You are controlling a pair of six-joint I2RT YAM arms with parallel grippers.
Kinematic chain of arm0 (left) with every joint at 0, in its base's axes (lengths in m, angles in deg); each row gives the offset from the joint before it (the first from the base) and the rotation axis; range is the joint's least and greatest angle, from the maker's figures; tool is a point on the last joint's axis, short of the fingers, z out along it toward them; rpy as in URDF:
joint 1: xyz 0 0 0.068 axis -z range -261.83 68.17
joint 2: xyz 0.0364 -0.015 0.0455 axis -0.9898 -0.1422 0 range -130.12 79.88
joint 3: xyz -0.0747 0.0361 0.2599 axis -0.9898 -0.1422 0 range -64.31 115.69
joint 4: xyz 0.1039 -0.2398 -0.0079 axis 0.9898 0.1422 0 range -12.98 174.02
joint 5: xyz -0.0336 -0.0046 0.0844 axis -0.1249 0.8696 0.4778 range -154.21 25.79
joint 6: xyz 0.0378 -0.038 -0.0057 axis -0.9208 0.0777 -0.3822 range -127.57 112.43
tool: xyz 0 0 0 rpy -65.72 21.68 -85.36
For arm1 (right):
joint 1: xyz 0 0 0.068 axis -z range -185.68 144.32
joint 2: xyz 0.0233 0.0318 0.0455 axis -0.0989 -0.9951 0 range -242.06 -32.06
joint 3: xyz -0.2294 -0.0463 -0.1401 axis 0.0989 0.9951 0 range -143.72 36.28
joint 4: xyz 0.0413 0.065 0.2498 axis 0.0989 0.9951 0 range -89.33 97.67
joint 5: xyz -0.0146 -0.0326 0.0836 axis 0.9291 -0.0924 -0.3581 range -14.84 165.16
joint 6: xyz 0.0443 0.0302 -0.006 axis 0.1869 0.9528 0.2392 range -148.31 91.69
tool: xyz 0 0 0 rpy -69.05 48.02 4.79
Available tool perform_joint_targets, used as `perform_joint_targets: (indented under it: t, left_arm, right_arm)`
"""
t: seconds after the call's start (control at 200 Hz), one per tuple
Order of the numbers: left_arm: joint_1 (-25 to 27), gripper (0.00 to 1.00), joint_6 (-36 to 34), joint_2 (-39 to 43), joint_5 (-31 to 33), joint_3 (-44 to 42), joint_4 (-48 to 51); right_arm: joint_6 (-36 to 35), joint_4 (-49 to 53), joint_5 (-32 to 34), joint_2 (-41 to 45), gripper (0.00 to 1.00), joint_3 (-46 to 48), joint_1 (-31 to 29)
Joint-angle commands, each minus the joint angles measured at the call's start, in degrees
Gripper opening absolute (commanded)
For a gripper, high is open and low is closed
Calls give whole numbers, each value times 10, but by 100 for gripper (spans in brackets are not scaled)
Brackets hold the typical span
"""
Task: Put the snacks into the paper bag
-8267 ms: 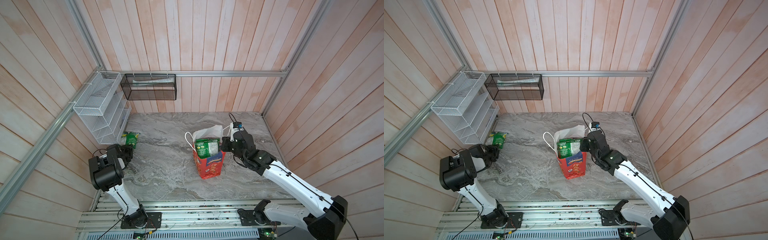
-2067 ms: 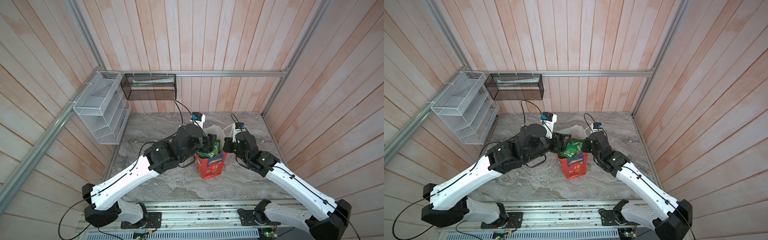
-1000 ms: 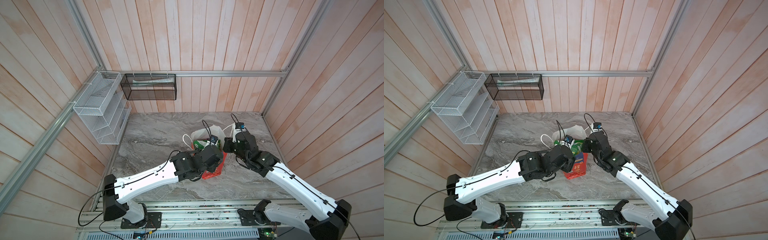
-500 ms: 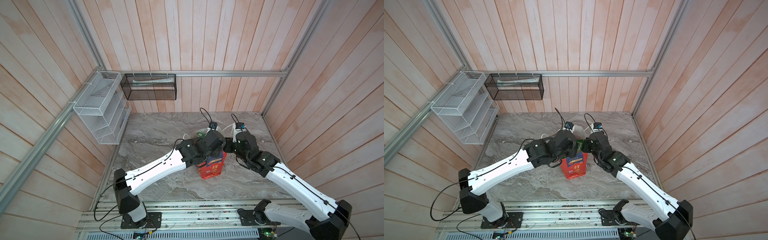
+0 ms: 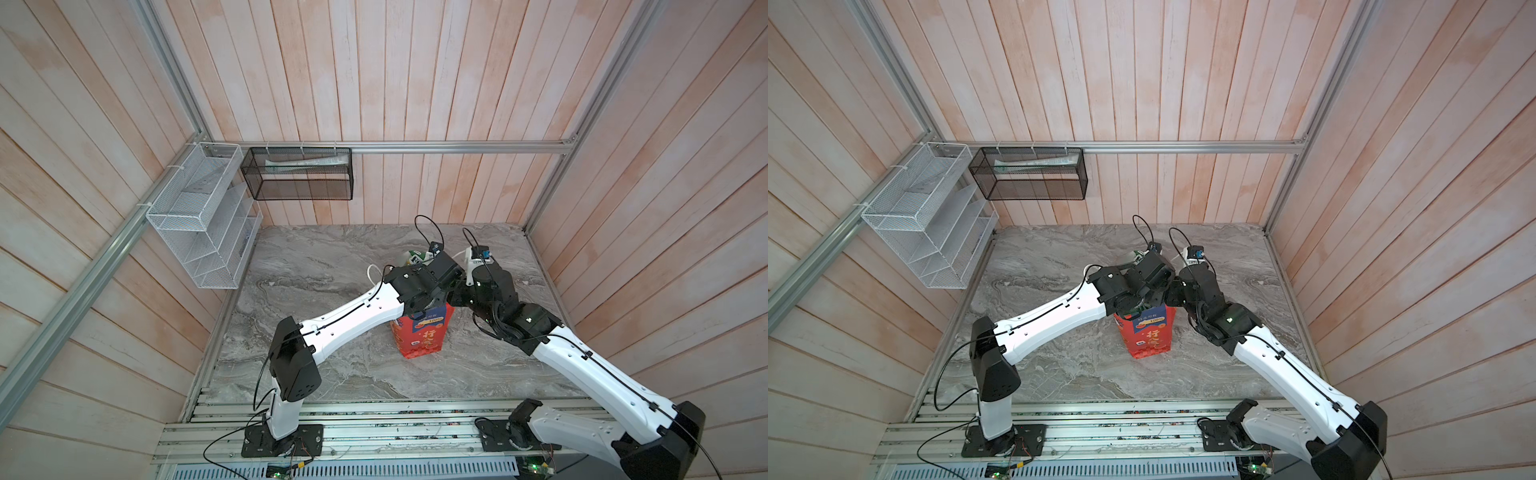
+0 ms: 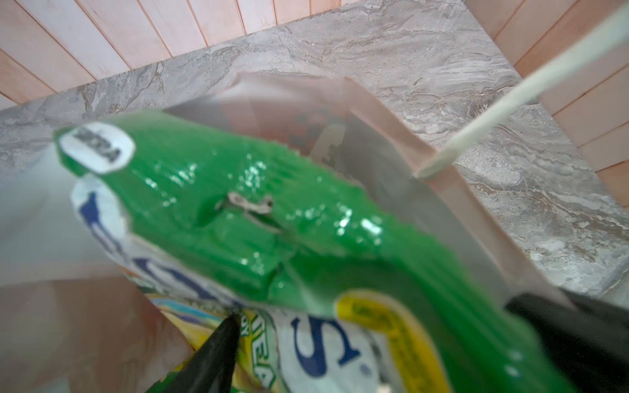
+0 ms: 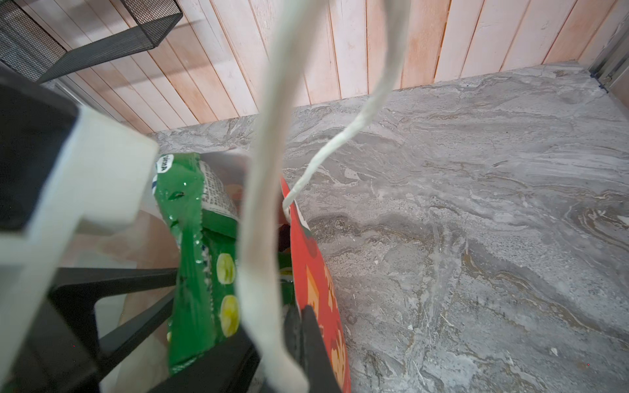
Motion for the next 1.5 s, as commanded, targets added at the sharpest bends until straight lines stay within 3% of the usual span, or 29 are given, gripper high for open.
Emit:
perform_joint_targets:
  t: [0.0,0.075,0.235,0.38,0.465,0.62,0.845,1.08,1.301,1.496]
  left_arm:
    - [-1,74,-5,12,10,-27,4]
    - [0,72,-3,18,25,-29,-4]
    - [0,51,14,19,61,-41,-35]
    - [-1,14,34,33,88,-63,-63]
    - [-1,2,34,72,75,-88,-89]
    - [4,0,18,153,20,-126,-114]
    - [39,0,-9,194,33,-100,-51]
    - [66,0,-4,170,64,-55,42]
    - [66,0,3,136,81,-59,68]
    - [37,0,0,65,50,25,102]
  right_arm:
    - [-5,-21,11,21,5,-10,-3]
    - [-5,-21,10,20,5,-11,-3]
    - [-5,-22,10,22,5,-10,-3]
    - [-6,-21,11,22,5,-10,-3]
    - [-6,-20,9,23,5,-11,-3]
    - [-6,-19,11,28,5,-10,-3]
    - [-7,-20,11,27,5,-10,-3]
    - [-7,-19,12,28,5,-11,-3]
    - [-7,-19,9,27,5,-11,-3]
    - [-11,-15,1,18,5,-16,-3]
